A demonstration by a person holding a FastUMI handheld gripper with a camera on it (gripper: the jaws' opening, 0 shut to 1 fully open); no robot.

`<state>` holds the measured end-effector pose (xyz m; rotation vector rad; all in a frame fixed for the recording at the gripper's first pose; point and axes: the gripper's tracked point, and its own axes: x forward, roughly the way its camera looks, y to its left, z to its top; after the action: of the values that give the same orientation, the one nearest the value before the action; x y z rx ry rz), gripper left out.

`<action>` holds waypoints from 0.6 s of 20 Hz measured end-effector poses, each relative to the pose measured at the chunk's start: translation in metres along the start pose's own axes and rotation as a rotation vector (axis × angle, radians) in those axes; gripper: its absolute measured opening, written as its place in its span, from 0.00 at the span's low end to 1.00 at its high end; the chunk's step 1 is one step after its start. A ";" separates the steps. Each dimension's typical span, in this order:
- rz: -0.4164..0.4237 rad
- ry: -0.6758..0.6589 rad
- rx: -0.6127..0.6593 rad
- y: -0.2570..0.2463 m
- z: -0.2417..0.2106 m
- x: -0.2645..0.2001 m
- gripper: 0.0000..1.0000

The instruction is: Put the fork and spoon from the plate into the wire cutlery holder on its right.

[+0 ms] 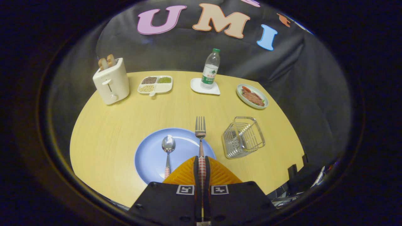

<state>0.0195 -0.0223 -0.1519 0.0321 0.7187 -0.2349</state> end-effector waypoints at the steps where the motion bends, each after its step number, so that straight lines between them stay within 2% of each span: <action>1: -0.017 0.030 0.007 -0.006 0.005 -0.004 0.05; 9: -0.135 0.333 0.109 -0.057 0.023 -0.023 0.05; 12: -0.138 0.481 0.178 -0.070 0.015 -0.014 0.05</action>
<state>0.0038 -0.0895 -0.1277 0.2144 1.1786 -0.4311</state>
